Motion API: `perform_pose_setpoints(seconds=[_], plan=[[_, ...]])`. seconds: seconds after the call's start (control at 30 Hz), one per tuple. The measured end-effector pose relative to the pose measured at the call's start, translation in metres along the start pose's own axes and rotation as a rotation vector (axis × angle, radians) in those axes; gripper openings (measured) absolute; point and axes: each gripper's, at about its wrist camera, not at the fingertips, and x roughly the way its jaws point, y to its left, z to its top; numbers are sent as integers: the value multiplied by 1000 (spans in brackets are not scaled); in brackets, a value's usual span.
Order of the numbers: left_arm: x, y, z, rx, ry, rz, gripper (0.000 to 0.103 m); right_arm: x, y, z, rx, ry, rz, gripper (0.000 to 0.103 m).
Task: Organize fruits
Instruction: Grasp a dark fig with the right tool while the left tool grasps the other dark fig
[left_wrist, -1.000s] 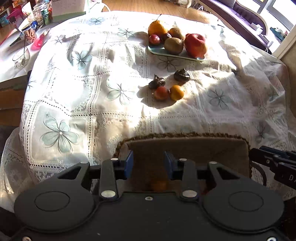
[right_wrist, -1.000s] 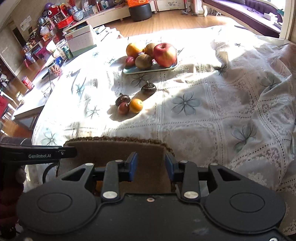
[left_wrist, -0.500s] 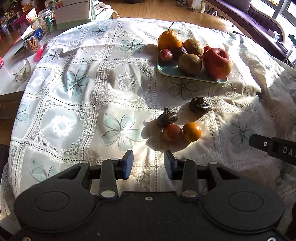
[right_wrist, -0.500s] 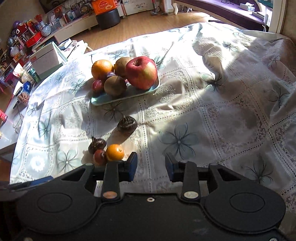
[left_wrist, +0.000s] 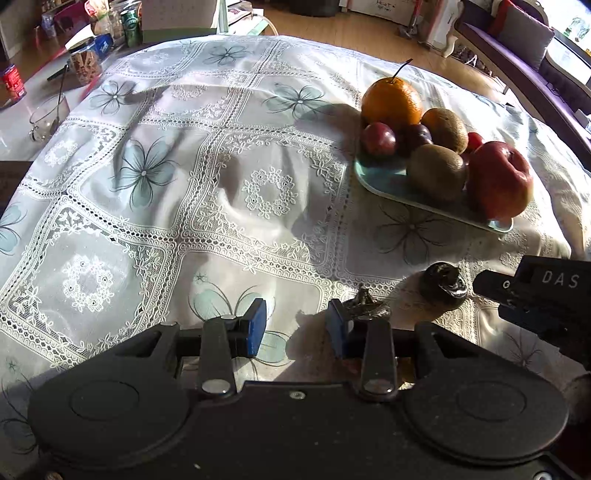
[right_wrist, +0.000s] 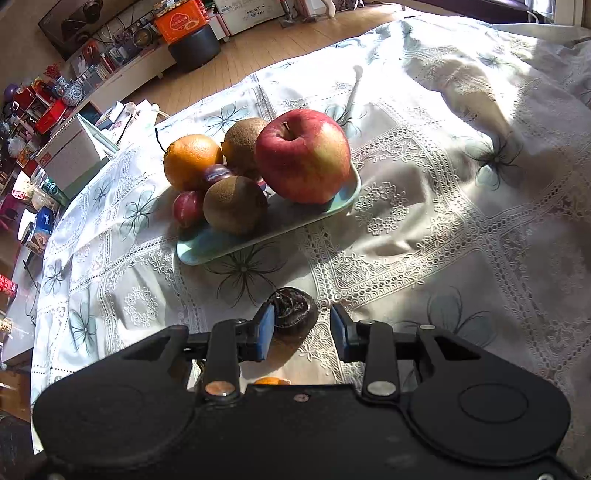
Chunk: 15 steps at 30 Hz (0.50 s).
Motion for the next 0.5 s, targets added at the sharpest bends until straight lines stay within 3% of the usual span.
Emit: perform_pose_setpoints(seconds=[0.17,0.4,0.5], plan=[[4,10,1,-53,9,-11,45,16,14,-3,-66,1,2,45],[10,13,1,-71,22,-13,45,39,23,-5,-126,-13,-96,50],[11,13,1,-73,27,-16,45,48,21,-5,-130,2,-90,56]])
